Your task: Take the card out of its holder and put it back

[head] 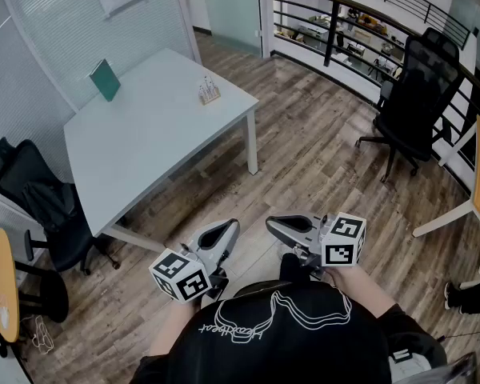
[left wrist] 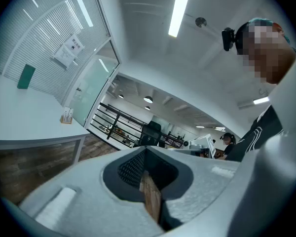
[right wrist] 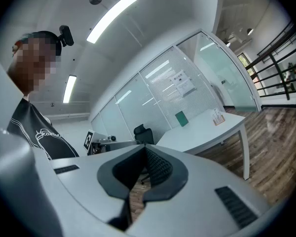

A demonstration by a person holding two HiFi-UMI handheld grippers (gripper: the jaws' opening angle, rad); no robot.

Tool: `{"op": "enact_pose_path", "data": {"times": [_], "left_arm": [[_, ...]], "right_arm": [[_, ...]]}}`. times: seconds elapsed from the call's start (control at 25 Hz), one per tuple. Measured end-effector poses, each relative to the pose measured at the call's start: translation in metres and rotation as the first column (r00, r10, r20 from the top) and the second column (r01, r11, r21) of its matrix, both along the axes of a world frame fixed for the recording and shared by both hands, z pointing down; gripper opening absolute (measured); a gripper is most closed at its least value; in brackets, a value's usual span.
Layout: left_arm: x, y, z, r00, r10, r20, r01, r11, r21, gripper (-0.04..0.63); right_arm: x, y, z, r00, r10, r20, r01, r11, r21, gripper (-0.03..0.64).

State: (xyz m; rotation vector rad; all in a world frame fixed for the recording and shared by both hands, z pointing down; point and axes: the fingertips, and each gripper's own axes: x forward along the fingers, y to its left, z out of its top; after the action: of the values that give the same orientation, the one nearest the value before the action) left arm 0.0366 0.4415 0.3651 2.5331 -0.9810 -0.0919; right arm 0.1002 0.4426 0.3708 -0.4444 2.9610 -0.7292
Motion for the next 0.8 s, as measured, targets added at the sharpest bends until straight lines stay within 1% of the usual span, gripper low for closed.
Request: {"op": "enact_pose_path", "data": {"times": [0.44,0.64,0.8], "left_arm": [[0.007,-0.016,-0.004,1.0,-0.008,0.002,0.008,1.0,0.008,0.014],[0.015,-0.029,-0.002,1.0,-0.014,0.004,0.014,1.0,0.0,0.014],[0.022,-0.047,0.001,1.0,-0.024,0.0,0.024,1.0,-0.011,0.014]], "right_arm": [[0.007,-0.016,-0.002,1.0,-0.009,-0.001,0.009,1.0,0.012,0.008],[0.011,-0.029,0.002,1.0,-0.024,0.001,0.024,0.999,-0.021,0.009],[0.019,-0.049,0.004,1.0,-0.02,0.006,0.02,0.999,-0.036,0.009]]}}
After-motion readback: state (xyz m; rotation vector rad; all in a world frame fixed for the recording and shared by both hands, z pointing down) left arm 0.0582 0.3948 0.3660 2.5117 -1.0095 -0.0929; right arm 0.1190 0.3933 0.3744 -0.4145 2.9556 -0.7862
